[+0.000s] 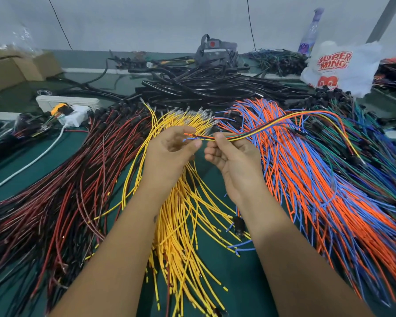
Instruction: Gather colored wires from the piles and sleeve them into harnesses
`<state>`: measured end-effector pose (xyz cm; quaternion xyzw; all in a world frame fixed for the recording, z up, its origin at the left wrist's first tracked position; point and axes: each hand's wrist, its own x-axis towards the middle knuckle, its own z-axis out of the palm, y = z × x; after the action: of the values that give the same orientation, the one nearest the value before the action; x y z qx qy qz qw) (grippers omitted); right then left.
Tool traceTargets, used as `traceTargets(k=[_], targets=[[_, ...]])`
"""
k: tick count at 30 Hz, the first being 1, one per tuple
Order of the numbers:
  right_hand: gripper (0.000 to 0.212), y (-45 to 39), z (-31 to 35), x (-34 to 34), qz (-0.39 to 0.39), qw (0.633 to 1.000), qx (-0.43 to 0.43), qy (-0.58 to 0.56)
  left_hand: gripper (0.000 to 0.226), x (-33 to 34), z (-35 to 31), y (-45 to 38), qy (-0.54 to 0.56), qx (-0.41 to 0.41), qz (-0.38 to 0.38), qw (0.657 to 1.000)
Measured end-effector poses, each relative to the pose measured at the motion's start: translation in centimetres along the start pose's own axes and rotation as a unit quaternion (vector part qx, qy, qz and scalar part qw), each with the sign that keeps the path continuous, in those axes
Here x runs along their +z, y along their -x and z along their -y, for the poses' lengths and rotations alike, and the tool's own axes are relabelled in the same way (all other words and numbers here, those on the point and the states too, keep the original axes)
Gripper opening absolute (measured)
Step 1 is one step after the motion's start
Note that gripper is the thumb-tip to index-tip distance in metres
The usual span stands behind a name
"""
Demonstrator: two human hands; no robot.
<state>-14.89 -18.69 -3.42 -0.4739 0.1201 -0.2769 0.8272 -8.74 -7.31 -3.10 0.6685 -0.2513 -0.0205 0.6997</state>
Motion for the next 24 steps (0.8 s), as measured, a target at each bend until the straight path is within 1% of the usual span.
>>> traceTargets(k=[2,4,6,7,8,10,12,14,17,19,21,24], targets=[[0.008,-0.02,0.08,-0.09,-0.003,1.0,-0.002,0.005,0.018,0.01,-0.03,0.0,-0.019,0.007,0.01,1.0],[0.008,-0.05,0.1,-0.15,-0.005,1.0,-0.004,0.009,0.021,0.06,-0.08,-0.01,-0.029,0.019,0.009,0.999],[0.01,-0.13,0.04,-0.19,-0.008,1.0,-0.006,0.016,0.027,0.07,-0.19,0.07,-0.058,0.061,-0.003,0.996],[0.013,-0.18,-0.04,-0.2,-0.011,1.0,-0.008,0.02,0.028,0.08,-0.24,0.15,-0.094,0.095,-0.012,0.991],[0.015,-0.24,-0.1,-0.25,-0.012,1.0,-0.01,0.023,0.027,0.11,-0.25,0.24,-0.141,0.133,-0.022,0.981],[0.017,-0.35,-0.25,-0.35,-0.011,0.999,-0.013,0.029,0.019,0.21,-0.13,0.35,-0.238,0.199,-0.041,0.95],[0.018,-0.42,-0.32,-0.48,-0.01,0.999,-0.014,0.04,0.015,0.26,0.13,0.35,-0.306,0.23,-0.051,0.922],[0.018,-0.48,-0.38,-0.59,-0.007,0.998,-0.016,0.052,0.012,0.25,0.32,0.29,-0.334,0.239,-0.055,0.91],[0.018,-0.57,-0.49,-0.63,-0.005,0.997,-0.023,0.068,0.007,0.17,0.3,0.18,-0.327,0.237,-0.046,0.914],[0.019,-0.6,-0.52,-0.62,-0.006,0.997,-0.027,0.074,0.004,0.26,0.24,0.22,-0.309,0.226,-0.035,0.923],[0.013,-0.62,-0.48,-0.62,-0.002,0.997,-0.029,0.069,0.005,0.45,0.15,0.29,-0.266,0.2,-0.02,0.943],[0.008,-0.53,-0.36,-0.59,0.003,0.998,-0.031,0.051,0.008,0.74,0.02,0.46,-0.19,0.127,0.01,0.973]])
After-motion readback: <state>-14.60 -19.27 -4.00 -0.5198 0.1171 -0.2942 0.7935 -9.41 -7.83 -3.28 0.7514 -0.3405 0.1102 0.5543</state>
